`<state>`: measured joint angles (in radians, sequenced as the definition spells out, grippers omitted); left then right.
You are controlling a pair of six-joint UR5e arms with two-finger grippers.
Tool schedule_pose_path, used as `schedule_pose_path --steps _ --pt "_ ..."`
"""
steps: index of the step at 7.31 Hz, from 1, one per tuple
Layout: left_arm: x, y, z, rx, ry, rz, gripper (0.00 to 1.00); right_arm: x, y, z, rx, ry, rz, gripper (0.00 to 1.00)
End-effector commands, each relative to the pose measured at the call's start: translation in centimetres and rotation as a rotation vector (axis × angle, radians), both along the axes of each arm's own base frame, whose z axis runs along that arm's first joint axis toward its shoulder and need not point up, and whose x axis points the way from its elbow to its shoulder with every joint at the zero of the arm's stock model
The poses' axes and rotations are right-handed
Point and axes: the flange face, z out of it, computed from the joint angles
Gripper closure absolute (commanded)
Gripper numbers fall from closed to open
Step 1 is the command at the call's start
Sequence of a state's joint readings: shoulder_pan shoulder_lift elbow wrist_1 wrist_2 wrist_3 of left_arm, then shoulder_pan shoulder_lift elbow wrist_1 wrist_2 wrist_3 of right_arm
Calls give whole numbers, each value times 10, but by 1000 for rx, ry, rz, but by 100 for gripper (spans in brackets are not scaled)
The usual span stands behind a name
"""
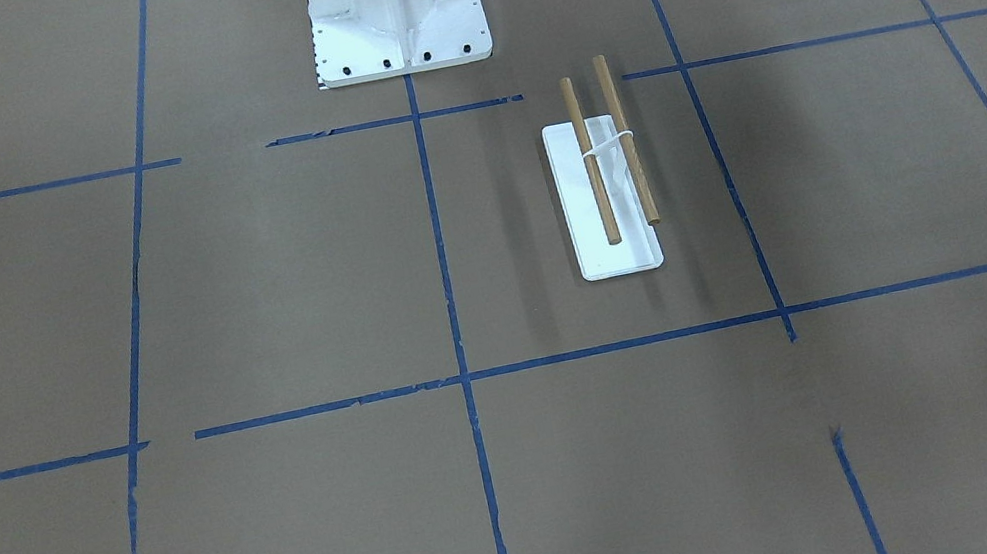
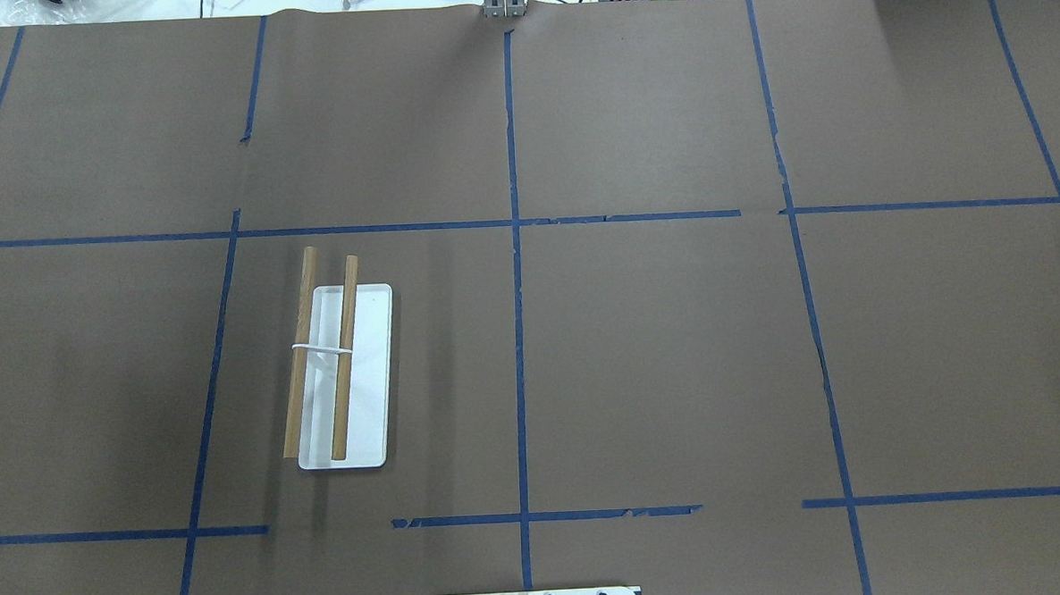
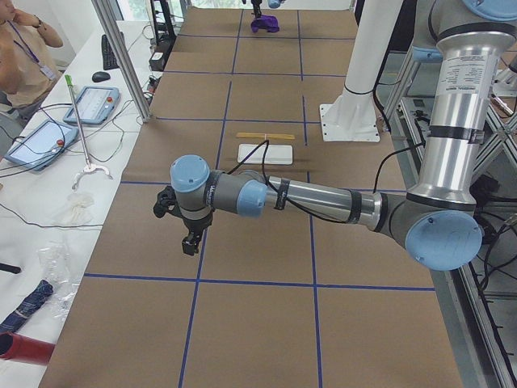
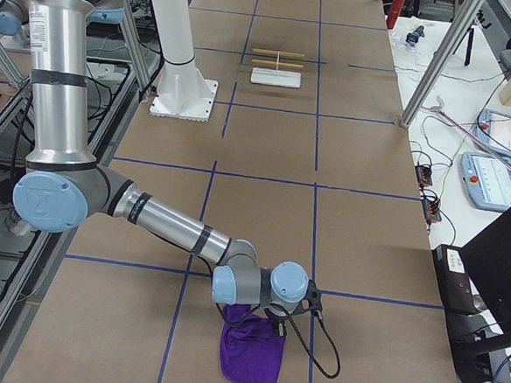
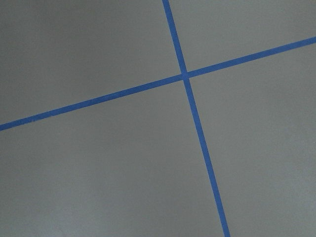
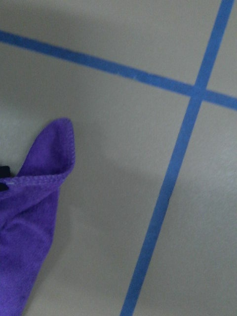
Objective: Hang towel on rack
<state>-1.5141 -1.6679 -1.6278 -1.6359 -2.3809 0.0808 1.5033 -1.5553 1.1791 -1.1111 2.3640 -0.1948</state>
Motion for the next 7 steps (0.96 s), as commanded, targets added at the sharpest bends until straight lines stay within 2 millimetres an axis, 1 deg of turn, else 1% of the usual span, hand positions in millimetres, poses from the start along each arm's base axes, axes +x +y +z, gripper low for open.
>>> schedule_pose_path --steps 1,2,3,4,5,6,7 --pt "1 -2 -11 59 12 3 0 2 3 -116 37 -142 143 100" --pt "8 2 -19 85 124 33 0 -11 2 -176 13 -203 204 100" --pt "15 7 -31 39 269 44 0 -40 0 -236 -11 -249 230 100" --pt "19 5 -44 -39 305 -8 0 -87 5 -301 -63 -293 249 100" --pt "30 5 -74 -55 326 -41 0 -136 1 -376 -122 -361 267 100" --pt "40 5 -93 -74 362 -93 0 -176 -5 -447 -196 -438 288 100" --pt "84 3 -118 -130 416 -110 2 -222 -7 -510 -239 -498 266 100"
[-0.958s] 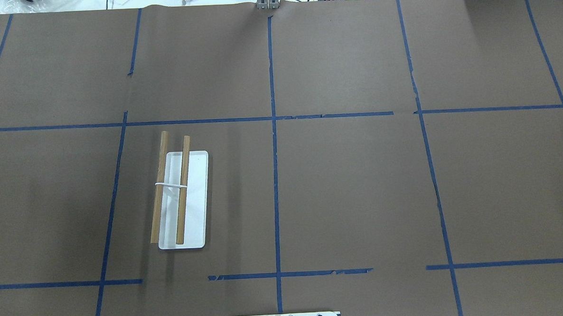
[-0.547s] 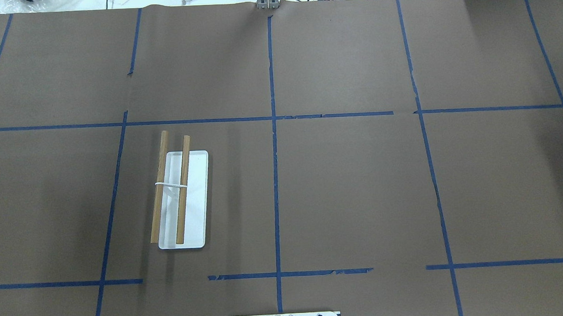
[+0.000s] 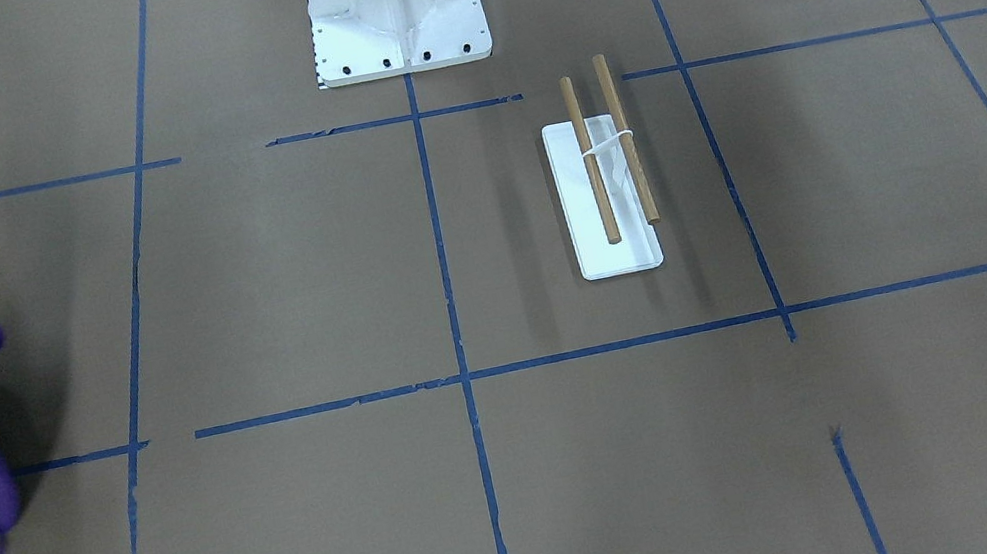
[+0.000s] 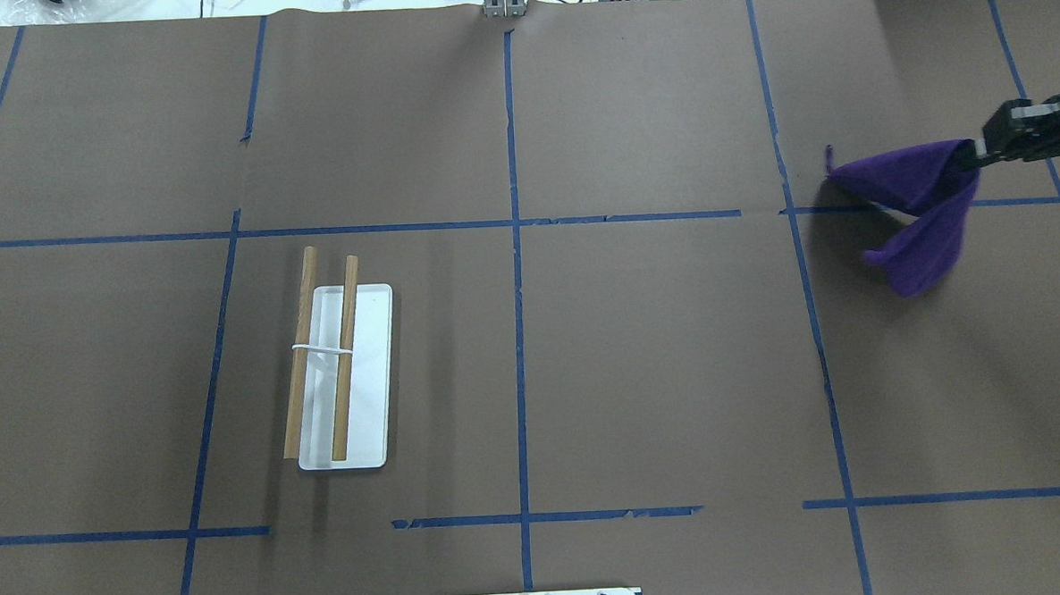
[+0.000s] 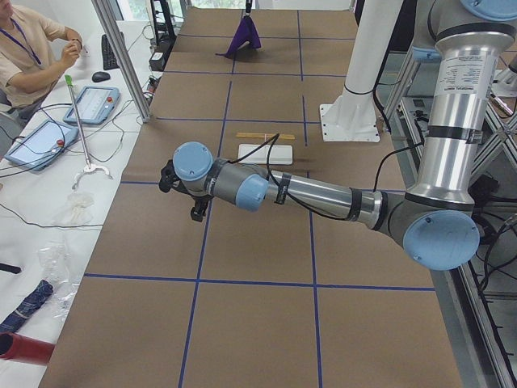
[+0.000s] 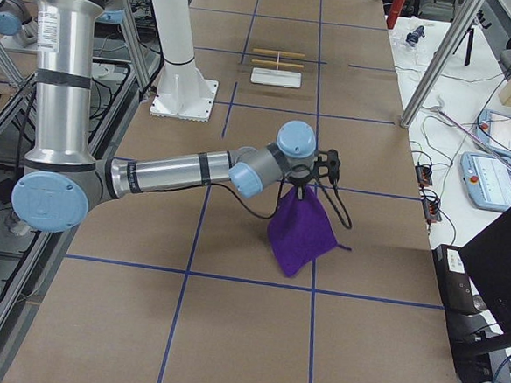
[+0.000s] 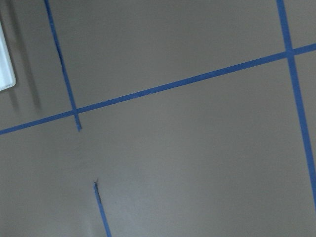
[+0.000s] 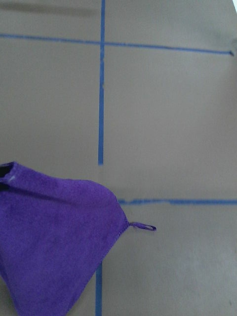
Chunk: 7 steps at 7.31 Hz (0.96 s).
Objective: Hang towel on rack
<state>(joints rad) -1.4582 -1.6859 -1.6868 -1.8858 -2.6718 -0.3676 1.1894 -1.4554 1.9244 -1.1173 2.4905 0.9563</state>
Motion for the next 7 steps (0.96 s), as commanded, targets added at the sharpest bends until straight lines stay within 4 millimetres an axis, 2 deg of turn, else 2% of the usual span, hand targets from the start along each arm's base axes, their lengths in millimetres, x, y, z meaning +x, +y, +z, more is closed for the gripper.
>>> schedule_pose_path --steps 1,2,3,4,5,6,7 --pt "84 -9 -78 -135 141 -41 4 -119 16 -148 -93 -154 -51 100" --pt "120 -15 -119 -237 190 -38 10 -173 33 -201 -115 -191 -43 100" --pt "160 -22 -162 -307 213 -51 12 -218 53 -242 -101 -195 -12 100" --pt "193 -21 -185 -285 212 -48 6 -255 72 -280 -90 -186 5 100" --pt "232 -13 -201 -277 209 -24 5 -275 87 -313 -92 -186 23 100" --pt "271 -8 -220 -289 210 -49 6 -283 95 -329 -84 -202 41 100" --pt "294 -10 -246 -436 243 -87 5 -292 97 -331 -83 -198 39 100"
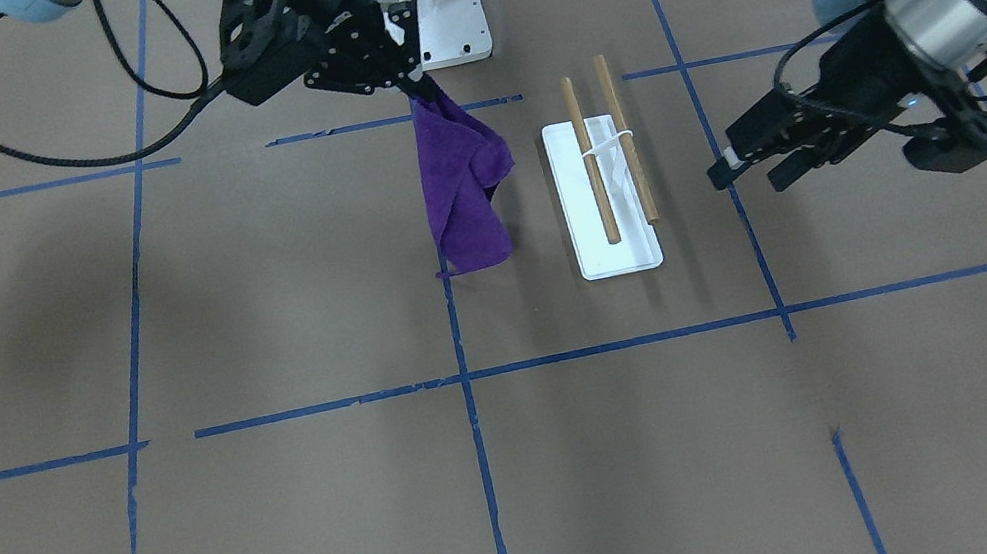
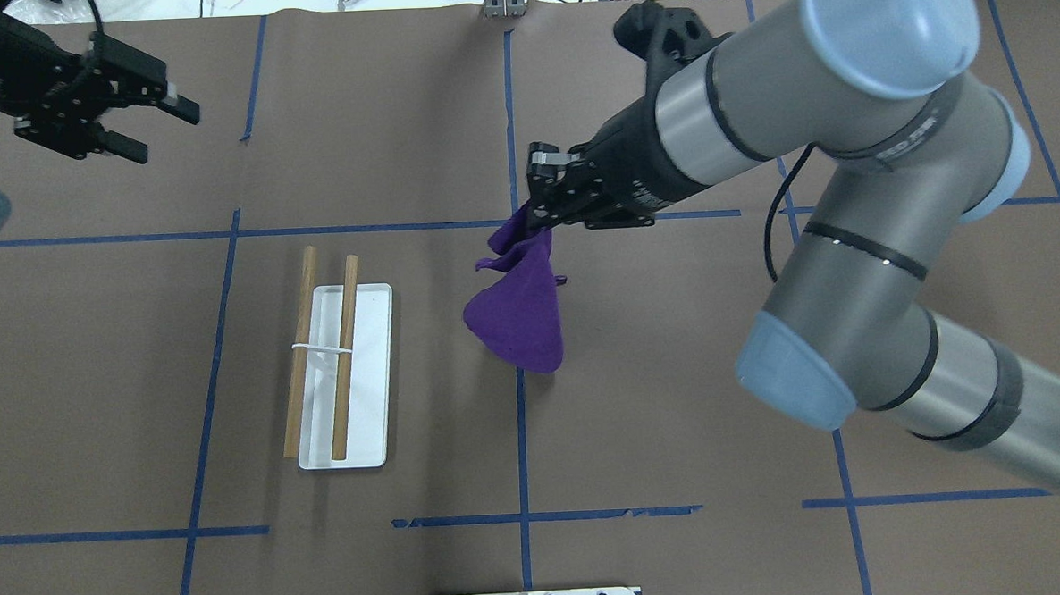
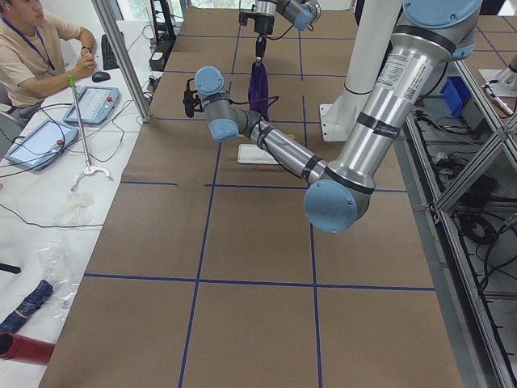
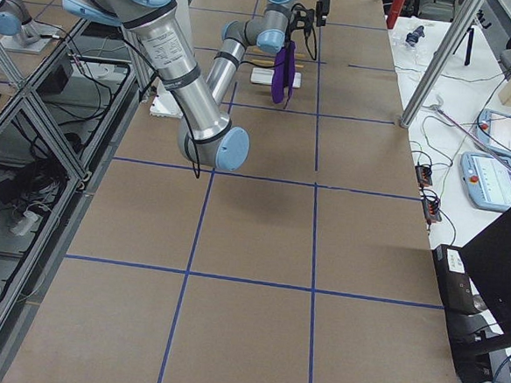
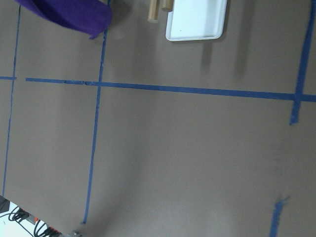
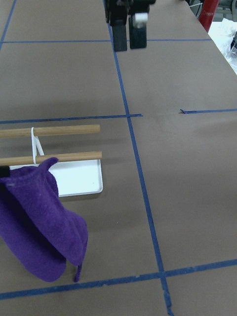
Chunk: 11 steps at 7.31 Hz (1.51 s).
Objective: Hang towel on rack
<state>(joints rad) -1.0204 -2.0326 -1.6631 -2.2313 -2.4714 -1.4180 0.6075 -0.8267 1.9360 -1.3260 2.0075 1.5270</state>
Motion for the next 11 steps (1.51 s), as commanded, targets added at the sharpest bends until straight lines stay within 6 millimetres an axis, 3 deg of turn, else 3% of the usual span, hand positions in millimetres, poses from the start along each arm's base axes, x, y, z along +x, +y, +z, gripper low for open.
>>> schedule_pose_path --steps 1,2,3,5,10,11 --pt "57 11 -54 -258 62 -23 5 -25 7 -27 11 -7 18 100" --pt "64 21 -65 -307 107 -16 4 -34 7 -37 16 -10 24 100" --pt "68 27 -68 -346 135 -11 5 -35 8 -39 18 -12 24 100" --pt "93 52 -72 -406 142 38 10 -36 6 -39 22 -8 46 100" --pt "89 60 -81 -455 156 35 14 -36 -3 -35 28 10 109 100" --pt "89 60 -82 -467 157 33 19 -40 -7 -33 27 18 124 100"
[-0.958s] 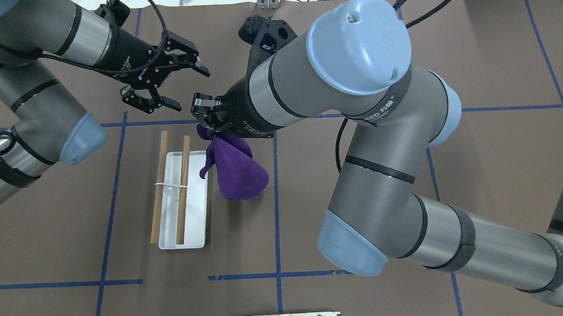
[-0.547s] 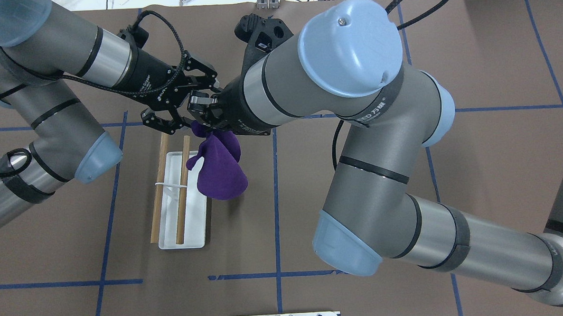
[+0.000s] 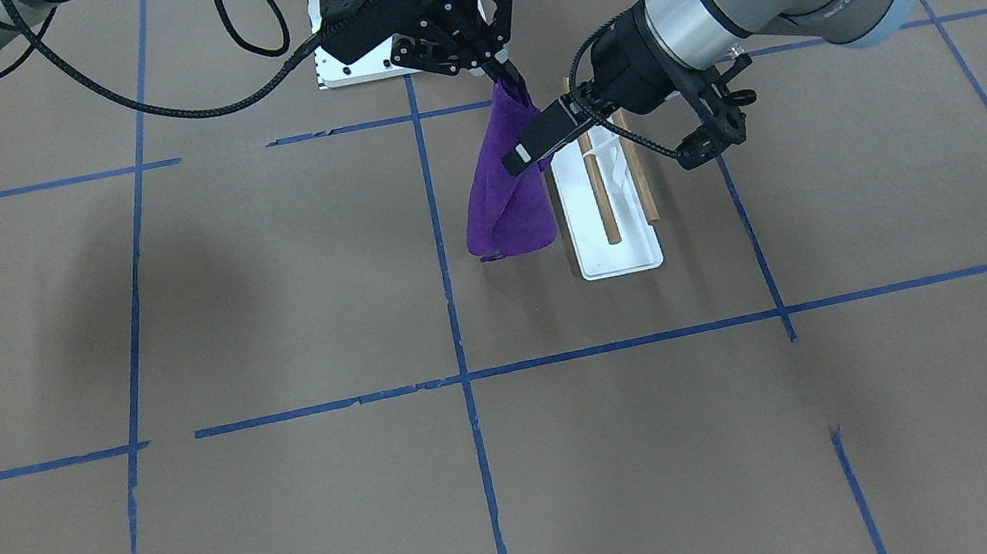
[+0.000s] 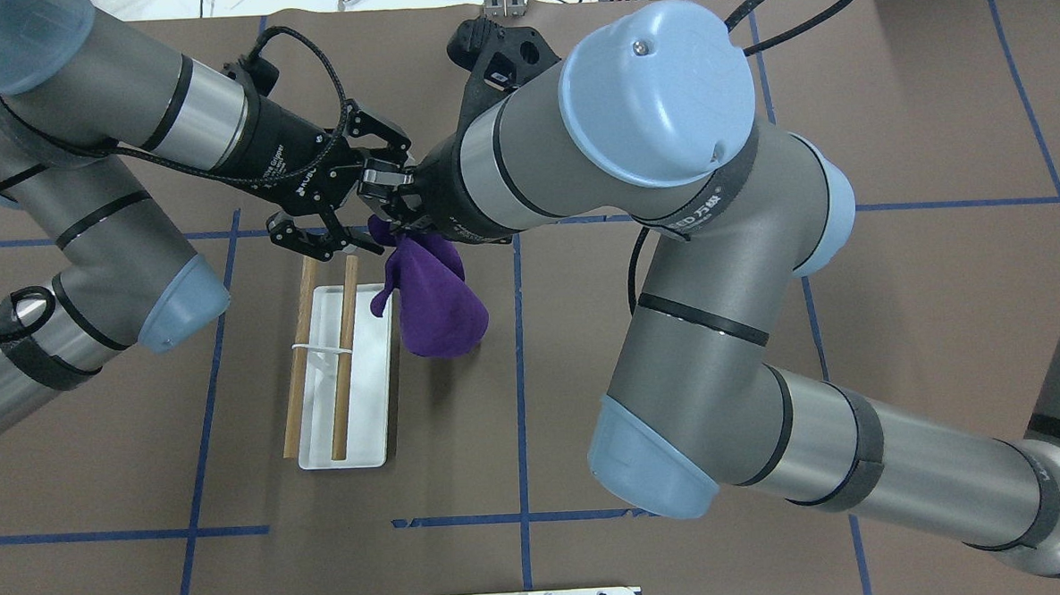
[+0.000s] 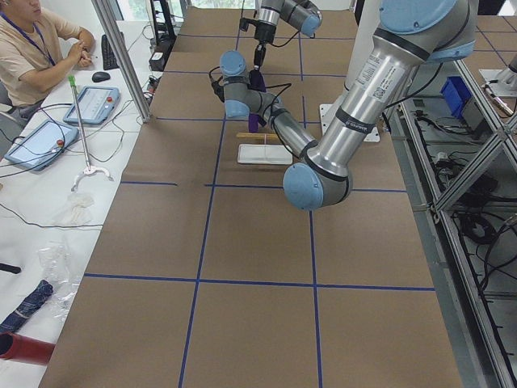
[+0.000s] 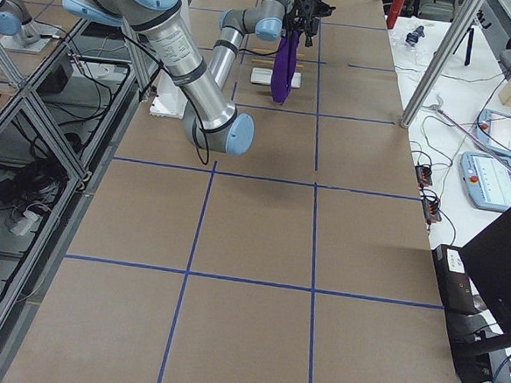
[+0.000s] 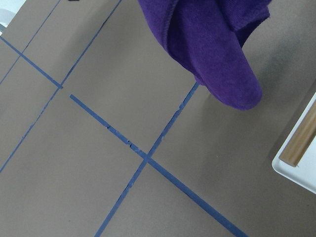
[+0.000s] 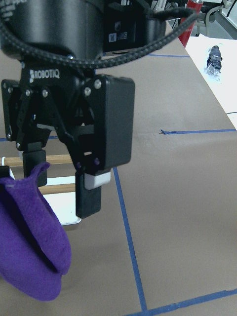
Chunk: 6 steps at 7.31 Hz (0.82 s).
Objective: Hang towel on rack
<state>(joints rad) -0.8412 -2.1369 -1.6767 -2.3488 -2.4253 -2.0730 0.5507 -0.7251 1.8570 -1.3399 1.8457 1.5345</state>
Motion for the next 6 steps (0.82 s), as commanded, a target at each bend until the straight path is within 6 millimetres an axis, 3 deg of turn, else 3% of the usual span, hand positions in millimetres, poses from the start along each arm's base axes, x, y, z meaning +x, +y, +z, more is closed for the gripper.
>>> schedule_pose_path --steps 1,2,3,4,6 --pt "0 1 -1 -17 1 -2 26 -2 -4 2 2 7 21 100" --pt "0 1 1 -19 -1 -4 28 -2 -4 2 2 7 21 100" --pt "0 1 1 -19 -1 -4 52 -2 -4 2 2 9 21 100" --pt "0 1 2 -17 -2 -4 95 -2 -4 1 5 8 21 100" --pt "-2 1 2 -7 -2 -4 100 0 -2 0 10 3 18 100"
